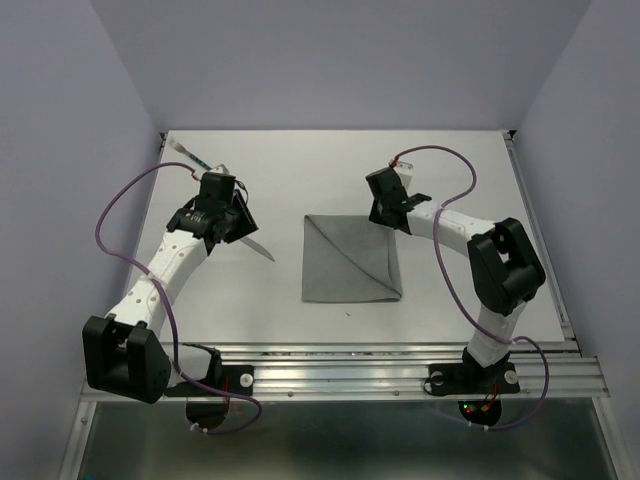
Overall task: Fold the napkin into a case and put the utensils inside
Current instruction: Fold the top corner of the square-folded napkin at the center of the board, then smooth out the upper triangle-folded napkin at the center of the board.
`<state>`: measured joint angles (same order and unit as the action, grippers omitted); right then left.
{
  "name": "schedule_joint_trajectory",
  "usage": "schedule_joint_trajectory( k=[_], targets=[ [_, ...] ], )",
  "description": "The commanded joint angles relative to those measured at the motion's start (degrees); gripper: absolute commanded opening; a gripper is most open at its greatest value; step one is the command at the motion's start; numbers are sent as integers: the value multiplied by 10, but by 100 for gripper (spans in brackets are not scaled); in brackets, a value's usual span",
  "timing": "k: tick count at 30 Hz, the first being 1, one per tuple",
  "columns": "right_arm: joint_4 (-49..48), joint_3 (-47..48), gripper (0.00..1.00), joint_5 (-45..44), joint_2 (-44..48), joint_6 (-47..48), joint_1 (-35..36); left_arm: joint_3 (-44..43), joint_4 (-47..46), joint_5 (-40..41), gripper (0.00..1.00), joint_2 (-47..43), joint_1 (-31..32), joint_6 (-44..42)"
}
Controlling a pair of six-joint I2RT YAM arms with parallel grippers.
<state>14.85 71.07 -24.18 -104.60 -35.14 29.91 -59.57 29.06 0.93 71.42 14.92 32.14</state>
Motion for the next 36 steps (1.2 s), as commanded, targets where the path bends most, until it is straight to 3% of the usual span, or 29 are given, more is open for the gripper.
schedule_joint_trajectory(
  k=[1, 15, 18, 21, 23, 36],
  targets=[
    [-26, 6, 1, -9, -3, 9, -7, -8, 3, 2, 42, 0, -2, -8],
    [-26, 19, 2, 5, -22, 18, -18, -6, 3, 0, 42, 0, -2, -8],
    [-25, 21, 11, 8, -21, 21, -18, -4, 1, -2, 42, 0, -2, -8],
    [-25, 22, 36, 5, -13, 23, -18, -1, -6, -7, 42, 1, -2, -6],
    [-18, 26, 44, 0, 4, 28, -18, 2, -17, -32, 42, 5, -1, -5],
    [19, -58, 46, 30, 156, 30, -18, -63, -56, -58, 43, 103, 47, 6]
  ],
)
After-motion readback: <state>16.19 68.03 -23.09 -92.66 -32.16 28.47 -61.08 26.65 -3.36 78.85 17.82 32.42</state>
